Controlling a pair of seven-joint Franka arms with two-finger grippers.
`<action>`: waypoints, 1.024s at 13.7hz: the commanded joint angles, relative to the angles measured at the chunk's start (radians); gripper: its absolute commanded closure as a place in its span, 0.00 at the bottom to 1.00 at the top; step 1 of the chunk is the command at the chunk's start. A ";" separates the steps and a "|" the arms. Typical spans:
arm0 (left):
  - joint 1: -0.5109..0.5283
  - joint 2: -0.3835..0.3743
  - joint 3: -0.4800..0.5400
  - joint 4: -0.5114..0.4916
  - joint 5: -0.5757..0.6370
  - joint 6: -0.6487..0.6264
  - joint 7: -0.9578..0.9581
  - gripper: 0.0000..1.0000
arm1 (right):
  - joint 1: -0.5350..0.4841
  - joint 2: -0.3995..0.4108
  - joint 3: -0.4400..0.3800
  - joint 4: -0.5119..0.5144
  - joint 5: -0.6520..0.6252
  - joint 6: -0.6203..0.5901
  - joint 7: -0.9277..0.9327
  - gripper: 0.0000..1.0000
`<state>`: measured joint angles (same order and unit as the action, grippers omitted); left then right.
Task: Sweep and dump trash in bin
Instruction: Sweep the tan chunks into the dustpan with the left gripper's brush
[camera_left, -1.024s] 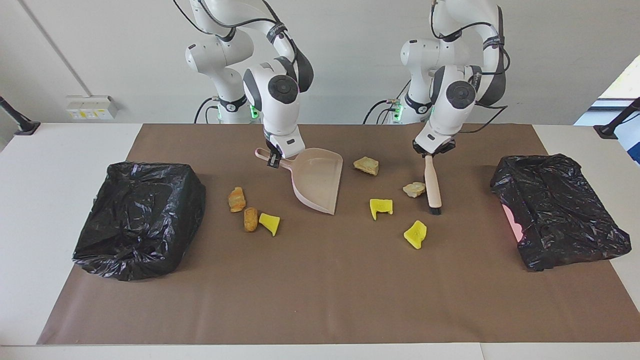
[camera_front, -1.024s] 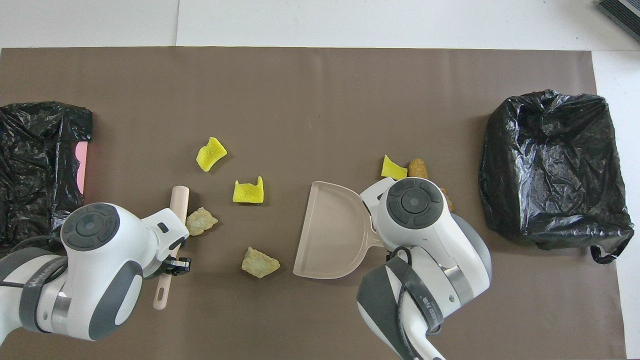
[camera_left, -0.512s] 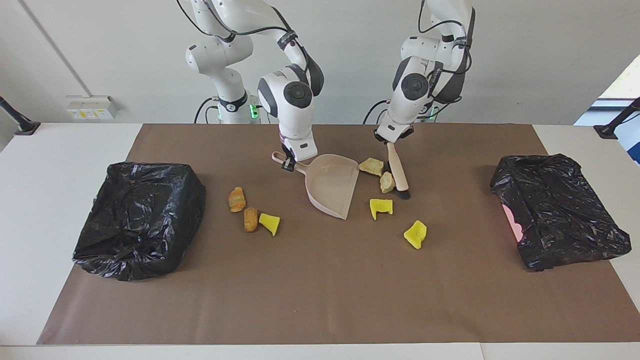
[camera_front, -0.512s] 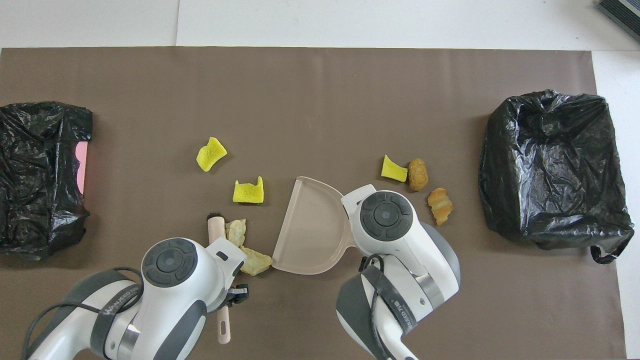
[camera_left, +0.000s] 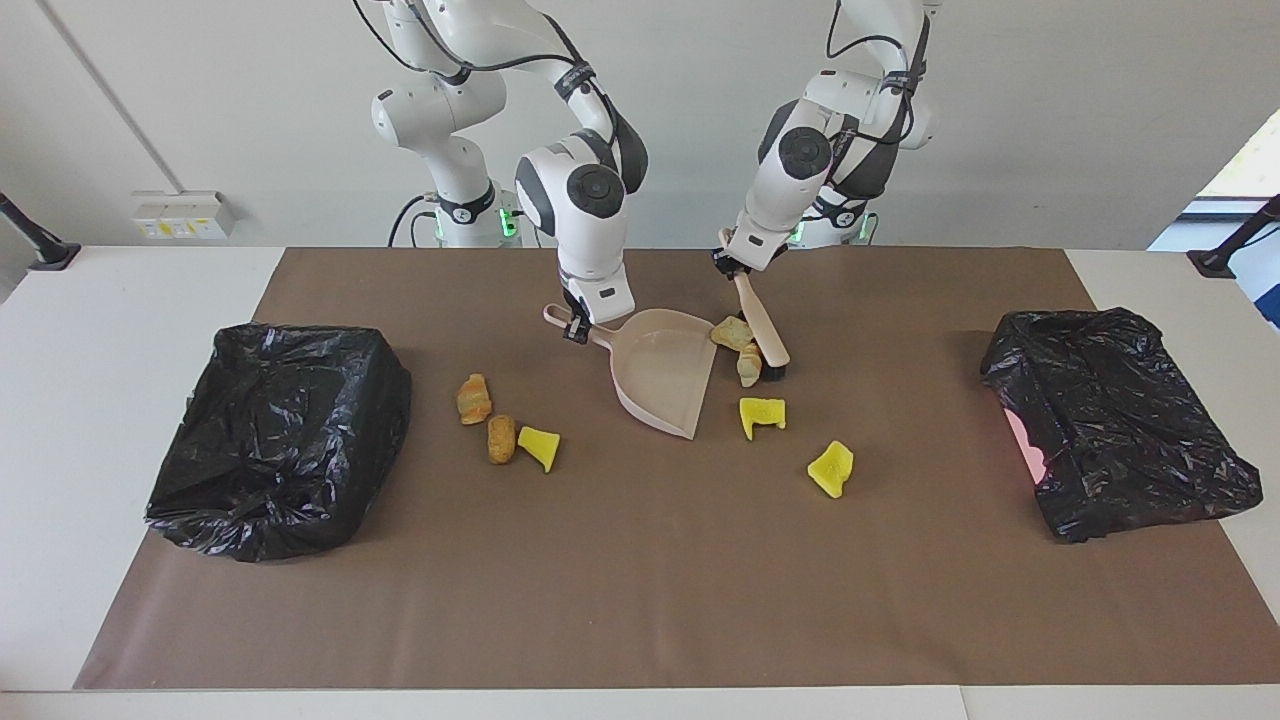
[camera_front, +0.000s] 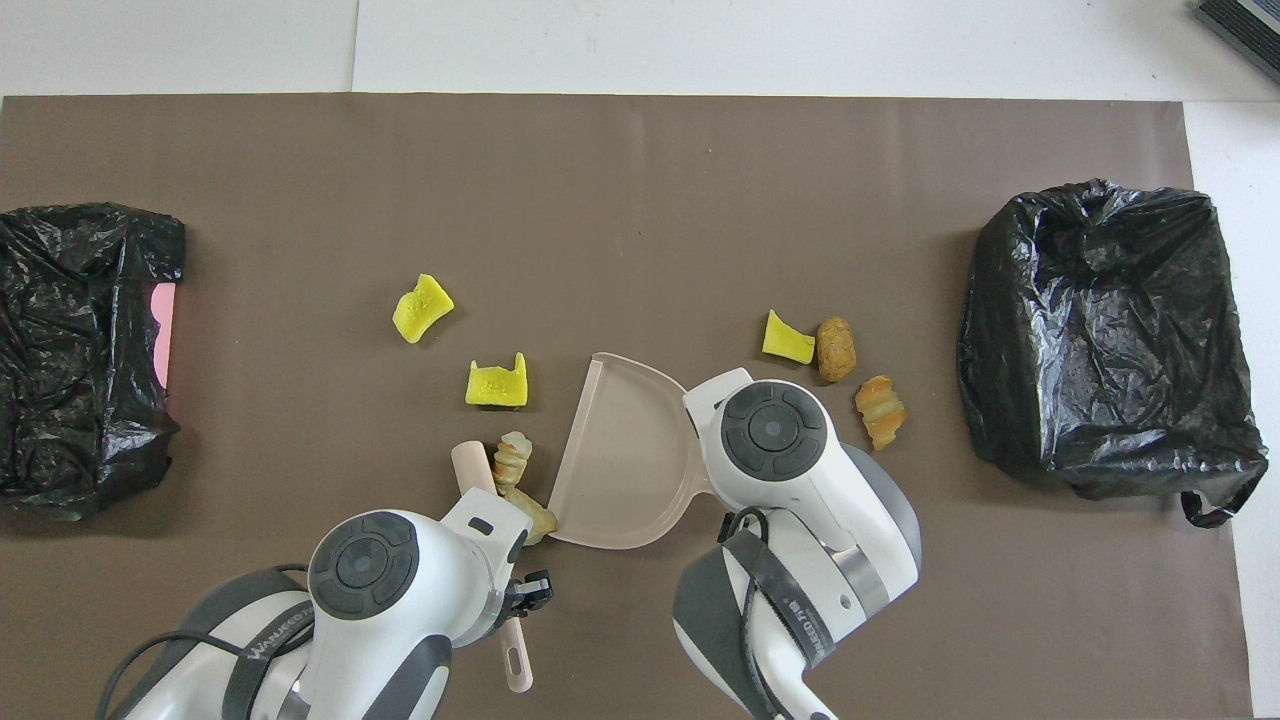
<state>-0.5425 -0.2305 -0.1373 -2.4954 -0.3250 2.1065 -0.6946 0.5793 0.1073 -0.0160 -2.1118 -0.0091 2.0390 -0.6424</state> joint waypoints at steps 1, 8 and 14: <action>-0.042 0.031 0.010 0.033 -0.052 0.035 0.102 1.00 | -0.002 0.003 0.002 0.001 0.015 0.006 0.015 1.00; -0.093 0.152 0.013 0.229 -0.066 0.069 0.291 1.00 | -0.002 0.003 0.002 0.003 0.015 0.003 0.015 1.00; 0.037 0.189 0.019 0.328 -0.025 0.007 0.337 1.00 | -0.002 0.003 0.002 0.003 0.015 0.001 0.017 1.00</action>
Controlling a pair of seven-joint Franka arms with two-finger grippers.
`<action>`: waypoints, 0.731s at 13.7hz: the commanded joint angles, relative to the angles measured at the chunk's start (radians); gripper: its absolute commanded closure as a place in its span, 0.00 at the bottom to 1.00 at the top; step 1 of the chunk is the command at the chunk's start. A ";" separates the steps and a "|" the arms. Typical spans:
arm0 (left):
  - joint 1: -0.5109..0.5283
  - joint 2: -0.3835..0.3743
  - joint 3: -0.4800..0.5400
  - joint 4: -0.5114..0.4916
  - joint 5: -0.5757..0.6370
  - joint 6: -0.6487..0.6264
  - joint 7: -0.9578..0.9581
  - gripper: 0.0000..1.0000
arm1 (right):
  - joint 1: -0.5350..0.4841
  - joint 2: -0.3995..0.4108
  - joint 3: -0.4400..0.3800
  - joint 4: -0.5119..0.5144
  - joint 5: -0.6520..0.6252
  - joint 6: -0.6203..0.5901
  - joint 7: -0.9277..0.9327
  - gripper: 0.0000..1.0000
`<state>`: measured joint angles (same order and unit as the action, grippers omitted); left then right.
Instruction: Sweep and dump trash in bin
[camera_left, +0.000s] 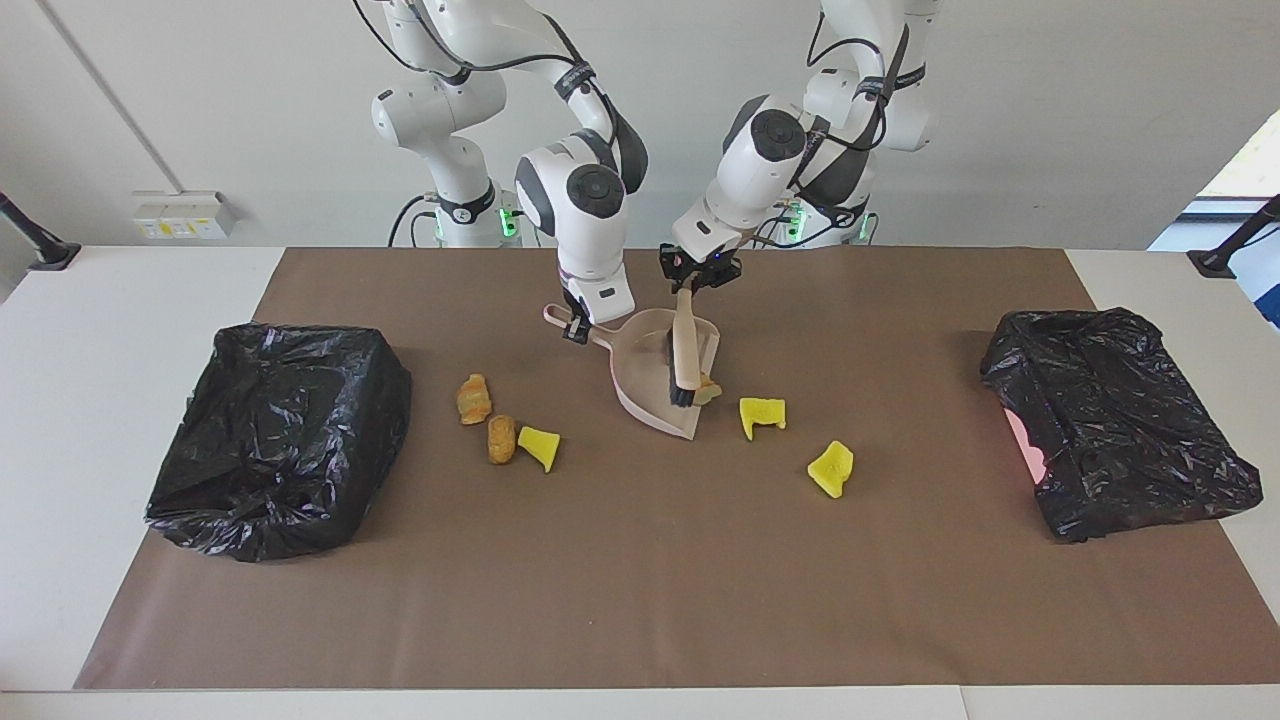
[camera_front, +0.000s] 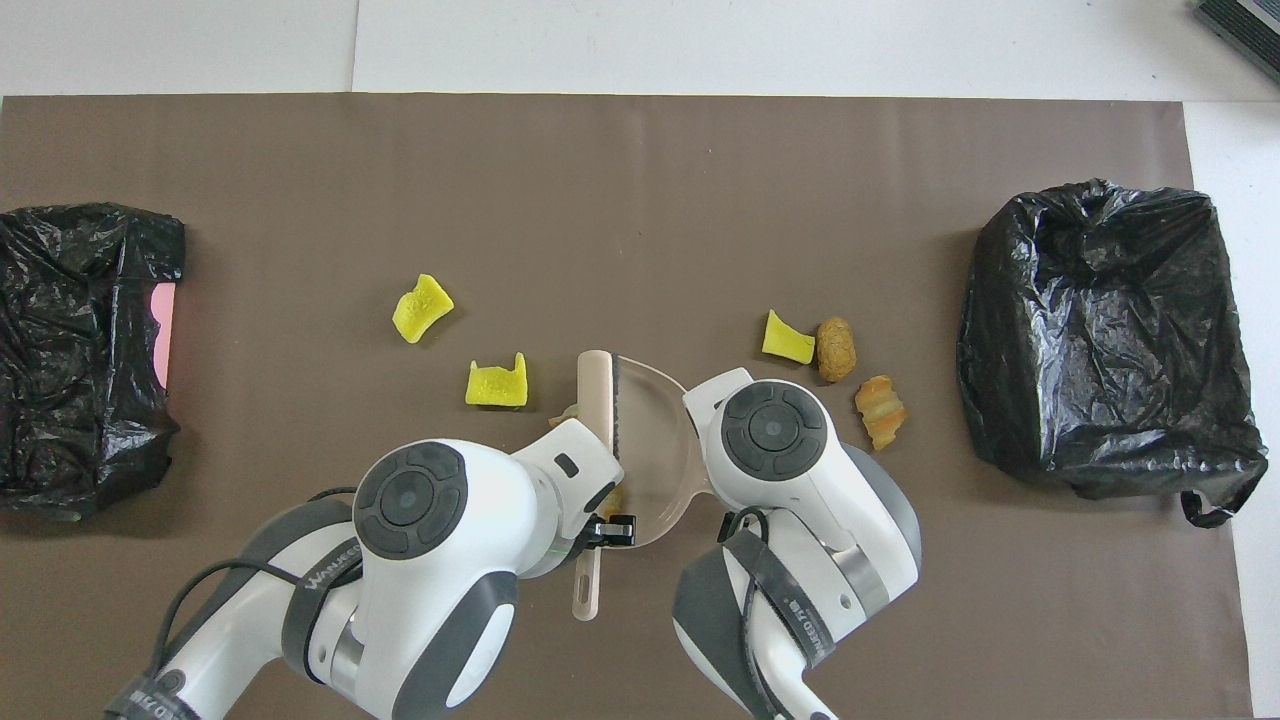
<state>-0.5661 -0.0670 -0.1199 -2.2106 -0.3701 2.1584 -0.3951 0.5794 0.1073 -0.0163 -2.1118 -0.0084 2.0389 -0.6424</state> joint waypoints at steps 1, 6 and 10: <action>0.087 0.038 0.002 0.061 0.096 -0.055 0.048 1.00 | -0.003 0.003 0.002 0.003 0.015 0.003 0.017 1.00; 0.225 0.147 0.002 0.251 0.319 -0.222 0.174 1.00 | 0.020 0.032 0.004 0.056 0.016 0.014 0.084 1.00; 0.351 0.229 0.002 0.314 0.460 -0.203 0.361 1.00 | 0.025 0.057 0.004 0.084 0.050 0.037 0.106 1.00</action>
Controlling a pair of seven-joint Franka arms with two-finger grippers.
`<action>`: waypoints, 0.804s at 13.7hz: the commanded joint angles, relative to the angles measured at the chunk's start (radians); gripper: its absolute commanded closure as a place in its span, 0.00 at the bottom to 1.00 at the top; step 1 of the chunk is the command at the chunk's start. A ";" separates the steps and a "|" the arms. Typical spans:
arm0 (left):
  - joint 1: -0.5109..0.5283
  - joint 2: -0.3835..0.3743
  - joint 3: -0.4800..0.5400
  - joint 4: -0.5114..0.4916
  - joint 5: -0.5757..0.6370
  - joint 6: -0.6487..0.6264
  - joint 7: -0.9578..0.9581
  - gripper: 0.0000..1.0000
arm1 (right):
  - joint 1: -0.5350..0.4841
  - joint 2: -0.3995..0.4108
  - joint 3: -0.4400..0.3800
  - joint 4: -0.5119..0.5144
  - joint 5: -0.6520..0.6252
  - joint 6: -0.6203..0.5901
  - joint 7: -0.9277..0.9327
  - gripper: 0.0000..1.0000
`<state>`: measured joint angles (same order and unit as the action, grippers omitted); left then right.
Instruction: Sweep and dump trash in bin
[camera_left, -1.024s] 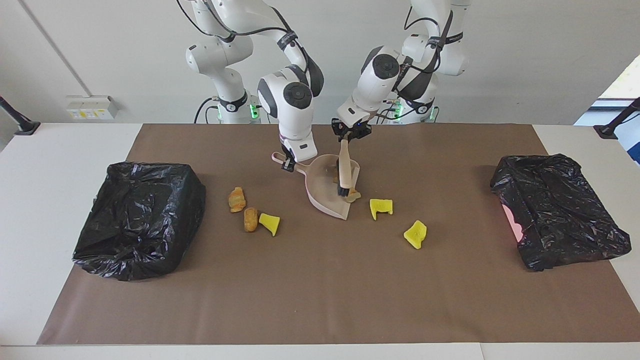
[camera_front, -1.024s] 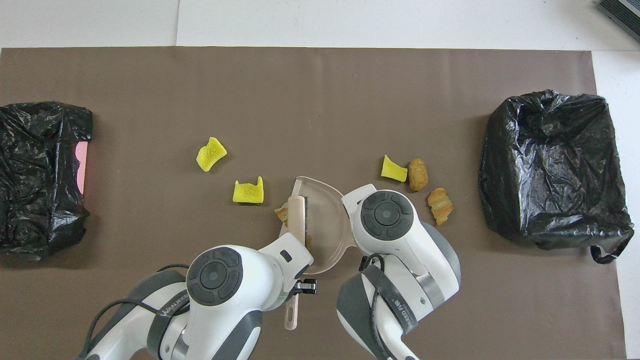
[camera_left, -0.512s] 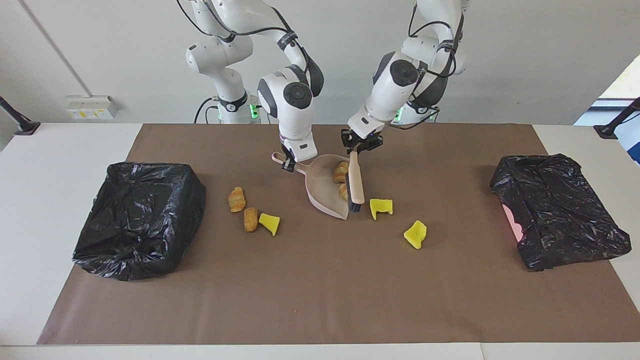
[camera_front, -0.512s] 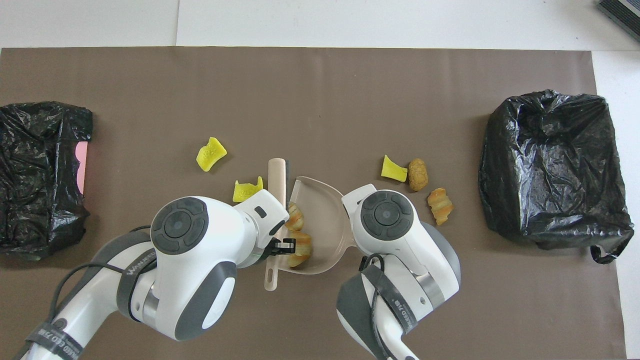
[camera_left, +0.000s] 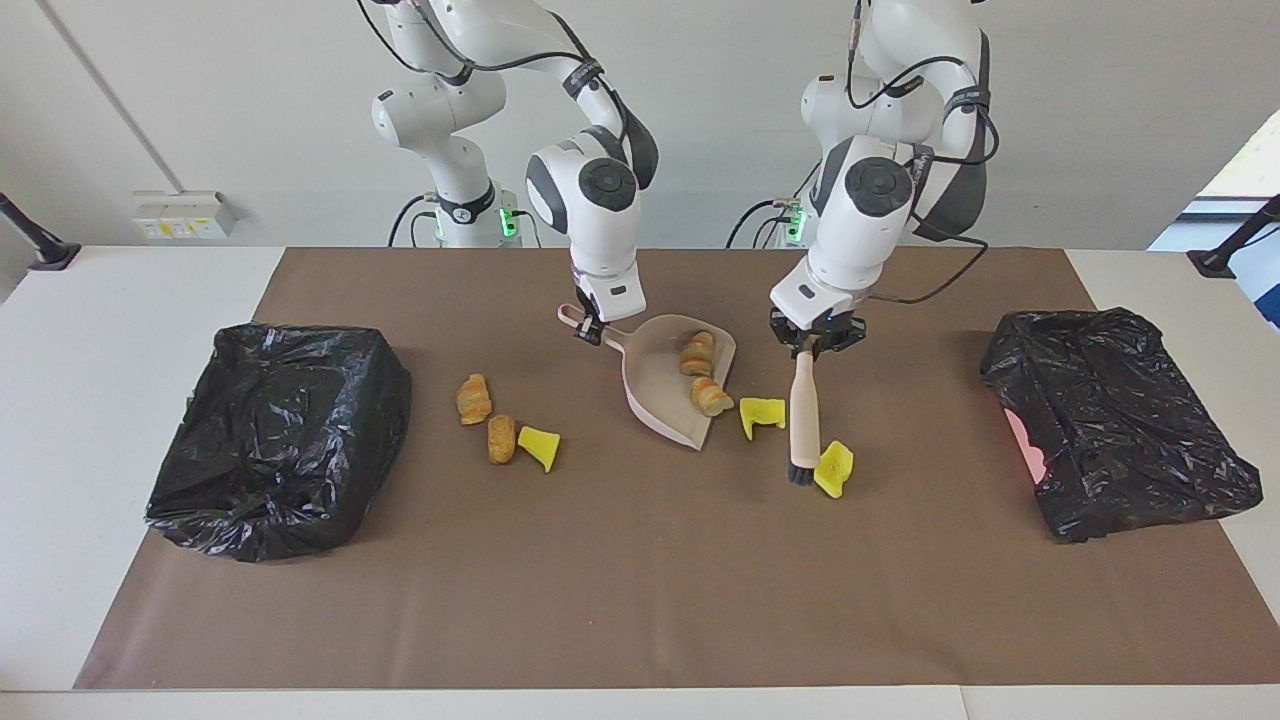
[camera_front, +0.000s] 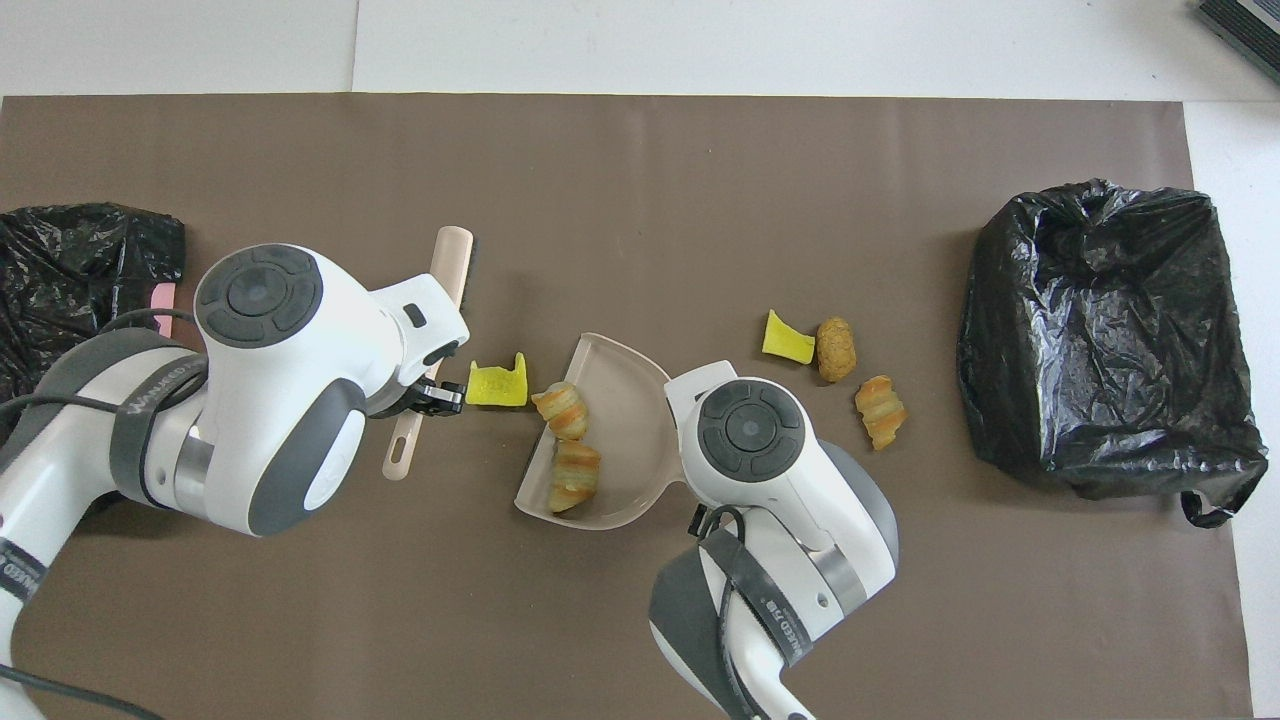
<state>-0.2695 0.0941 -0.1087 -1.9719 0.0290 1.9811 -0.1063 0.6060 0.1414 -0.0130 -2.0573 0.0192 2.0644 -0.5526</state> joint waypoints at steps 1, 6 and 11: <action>0.088 0.106 -0.009 0.108 0.102 -0.024 0.104 1.00 | -0.002 0.023 0.001 0.031 0.022 0.011 0.016 1.00; 0.187 0.208 -0.009 0.150 0.215 0.042 0.246 1.00 | 0.011 0.061 0.001 0.061 0.021 0.011 0.011 1.00; 0.170 0.135 -0.020 -0.007 0.209 0.028 0.375 1.00 | 0.014 0.060 0.001 0.060 0.021 0.010 0.017 1.00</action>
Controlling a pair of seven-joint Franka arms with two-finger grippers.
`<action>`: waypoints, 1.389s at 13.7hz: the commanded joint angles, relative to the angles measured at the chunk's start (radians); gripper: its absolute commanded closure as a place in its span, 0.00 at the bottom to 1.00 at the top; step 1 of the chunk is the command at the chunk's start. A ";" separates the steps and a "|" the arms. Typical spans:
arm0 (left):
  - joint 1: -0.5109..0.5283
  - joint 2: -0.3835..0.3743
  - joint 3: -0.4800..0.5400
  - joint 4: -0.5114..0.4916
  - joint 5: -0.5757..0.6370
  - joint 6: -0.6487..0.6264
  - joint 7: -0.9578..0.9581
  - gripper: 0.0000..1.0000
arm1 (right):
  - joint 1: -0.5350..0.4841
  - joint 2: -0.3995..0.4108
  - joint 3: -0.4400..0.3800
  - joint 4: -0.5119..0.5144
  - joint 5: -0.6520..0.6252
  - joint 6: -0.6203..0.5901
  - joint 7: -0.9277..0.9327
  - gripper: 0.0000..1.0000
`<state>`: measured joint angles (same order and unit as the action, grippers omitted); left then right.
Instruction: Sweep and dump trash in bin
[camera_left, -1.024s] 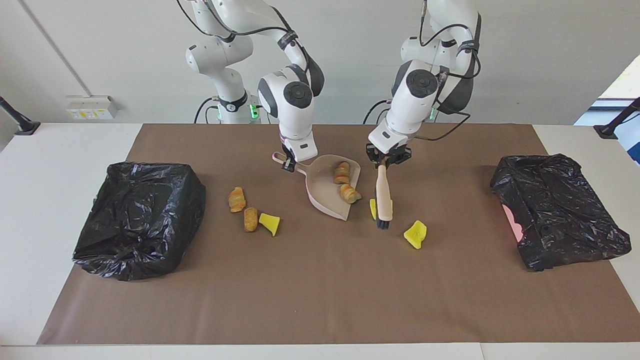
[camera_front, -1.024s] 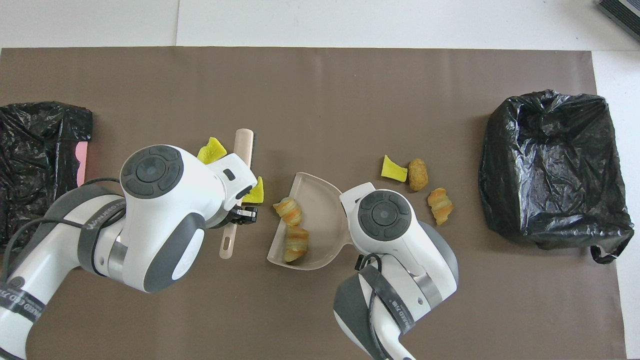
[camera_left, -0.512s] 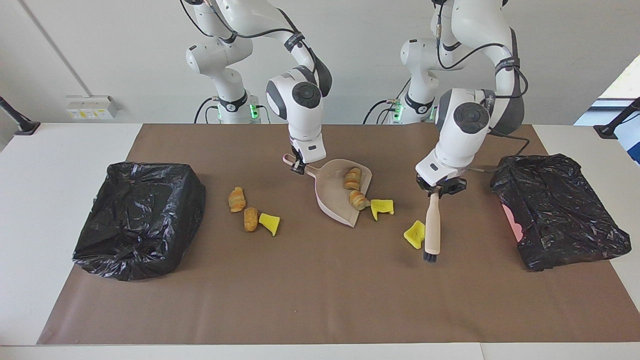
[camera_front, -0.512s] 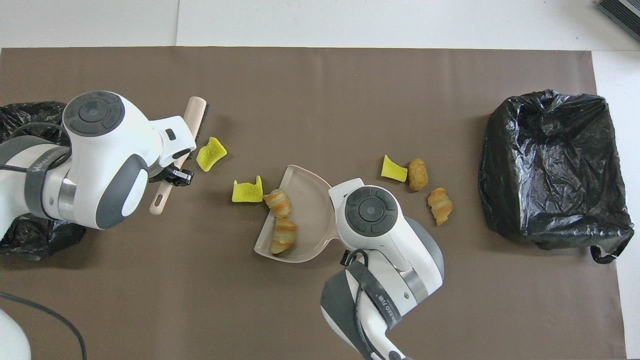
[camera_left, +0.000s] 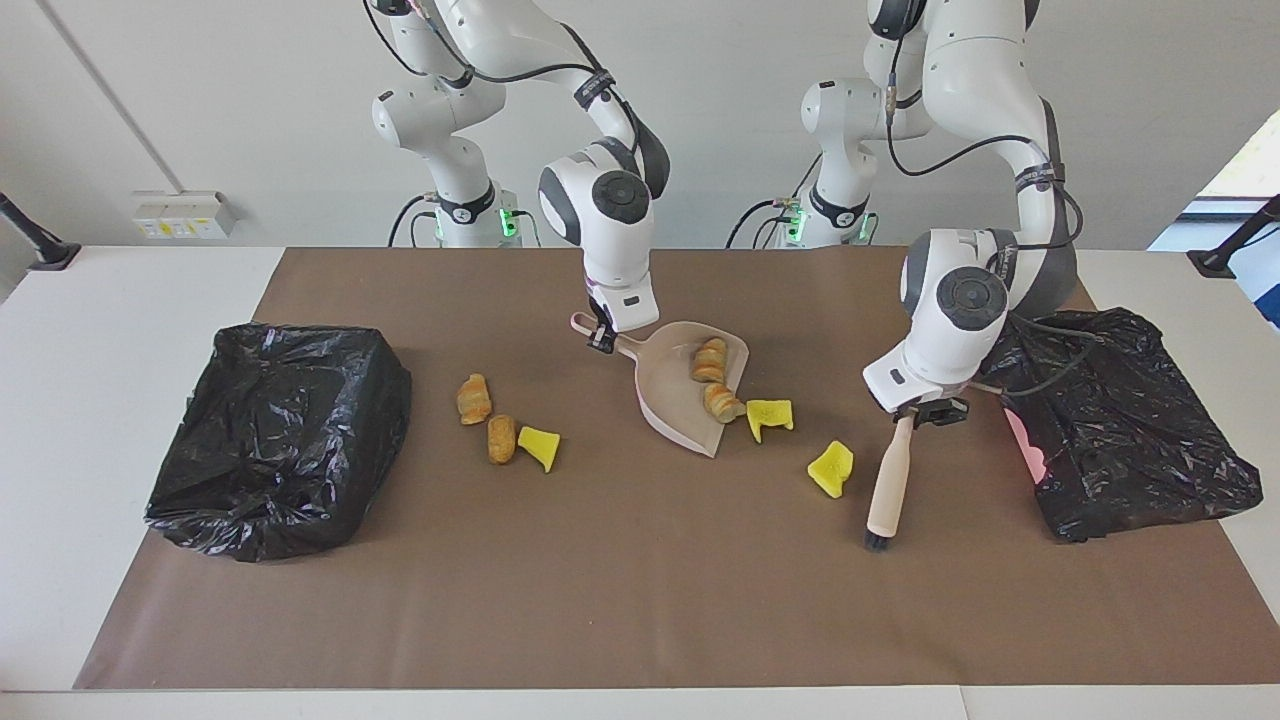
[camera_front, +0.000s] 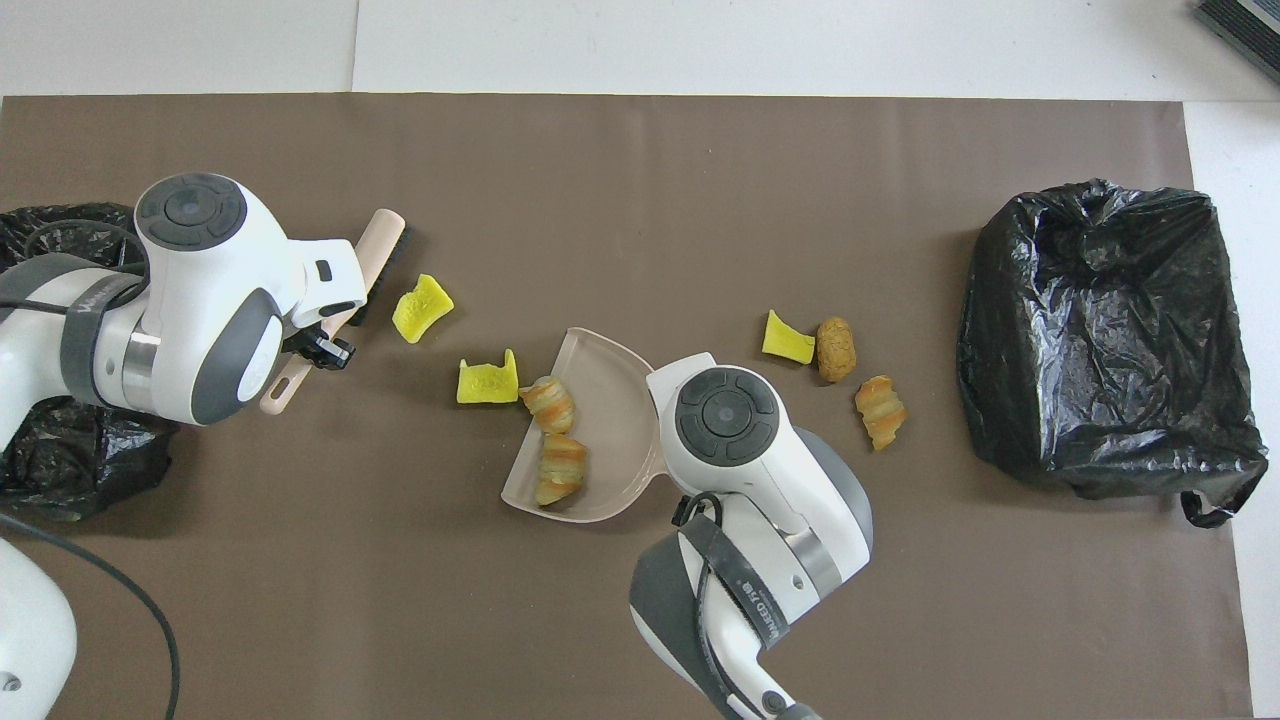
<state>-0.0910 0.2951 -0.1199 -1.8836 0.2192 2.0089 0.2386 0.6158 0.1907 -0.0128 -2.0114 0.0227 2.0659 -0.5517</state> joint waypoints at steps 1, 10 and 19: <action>-0.027 -0.088 -0.010 -0.130 0.011 0.001 0.030 1.00 | 0.004 0.010 0.001 0.014 0.017 0.008 0.018 1.00; -0.315 -0.217 -0.011 -0.316 -0.285 0.001 -0.132 1.00 | 0.004 0.009 0.001 0.013 0.017 0.007 0.024 1.00; -0.334 -0.217 0.005 -0.230 -0.348 -0.082 -0.396 1.00 | 0.004 0.010 0.001 0.013 0.017 0.007 0.021 1.00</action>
<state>-0.4369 0.0967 -0.1231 -2.1401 -0.1177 1.9886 -0.1042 0.6179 0.1919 -0.0129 -2.0108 0.0228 2.0658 -0.5464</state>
